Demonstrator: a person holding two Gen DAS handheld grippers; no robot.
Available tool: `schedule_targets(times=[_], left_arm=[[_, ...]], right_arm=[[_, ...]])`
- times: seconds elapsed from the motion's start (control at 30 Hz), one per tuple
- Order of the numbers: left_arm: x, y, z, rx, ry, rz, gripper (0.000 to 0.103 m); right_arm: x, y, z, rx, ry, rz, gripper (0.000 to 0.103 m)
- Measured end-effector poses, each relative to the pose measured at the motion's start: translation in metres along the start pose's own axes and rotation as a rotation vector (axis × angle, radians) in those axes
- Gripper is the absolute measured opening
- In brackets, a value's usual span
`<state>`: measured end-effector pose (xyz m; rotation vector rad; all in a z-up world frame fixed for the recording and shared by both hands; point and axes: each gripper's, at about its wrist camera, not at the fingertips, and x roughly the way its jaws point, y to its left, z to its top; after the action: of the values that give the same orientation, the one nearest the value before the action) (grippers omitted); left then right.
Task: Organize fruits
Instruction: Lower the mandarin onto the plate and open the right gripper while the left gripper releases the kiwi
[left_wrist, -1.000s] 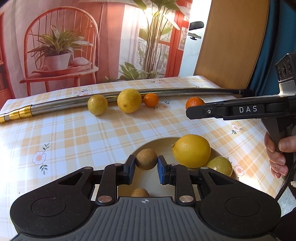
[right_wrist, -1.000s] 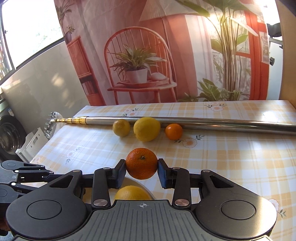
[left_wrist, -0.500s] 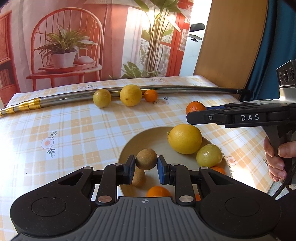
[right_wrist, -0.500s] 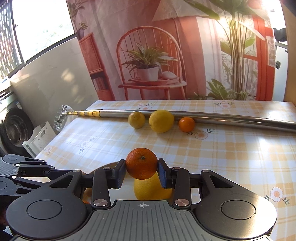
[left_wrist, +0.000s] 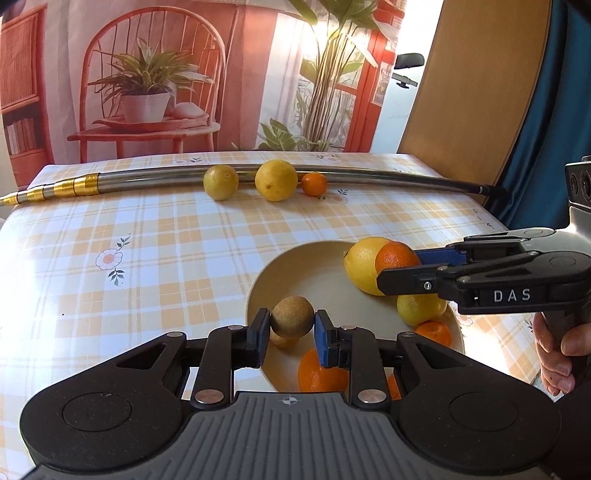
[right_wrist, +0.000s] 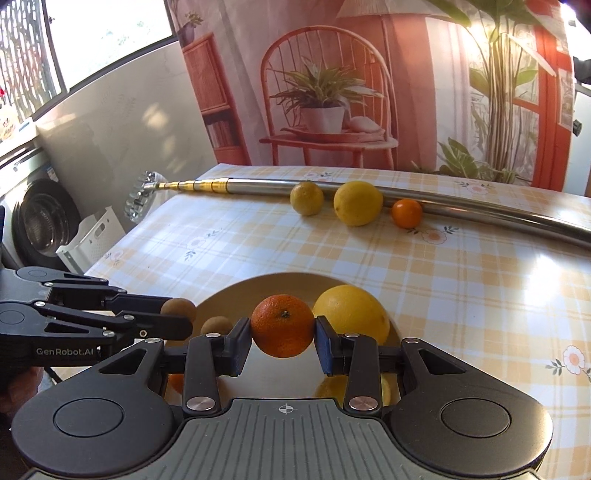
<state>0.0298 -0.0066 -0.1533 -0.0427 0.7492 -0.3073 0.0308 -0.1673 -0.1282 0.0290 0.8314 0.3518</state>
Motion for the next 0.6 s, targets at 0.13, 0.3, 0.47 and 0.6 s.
schedule_targets(times=[0.13,0.3,0.47,0.6], left_arm=[[0.003,-0.003,-0.003,0.022,0.016,0.002,0.027],[0.005,-0.007,-0.007,0.050,0.035,0.003,0.027],[0.005,-0.007,-0.008,0.047,0.034,0.002,0.027],[0.005,-0.007,-0.007,0.043,0.034,0.006,0.027]], right_arm=[[0.007,0.005,-0.004,-0.017,0.039,-0.003,0.034],[0.012,0.011,-0.008,-0.036,0.072,0.010,0.034],[0.019,0.016,-0.012,-0.056,0.113,0.015,0.034],[0.022,0.018,-0.015,-0.067,0.139,0.021,0.034]])
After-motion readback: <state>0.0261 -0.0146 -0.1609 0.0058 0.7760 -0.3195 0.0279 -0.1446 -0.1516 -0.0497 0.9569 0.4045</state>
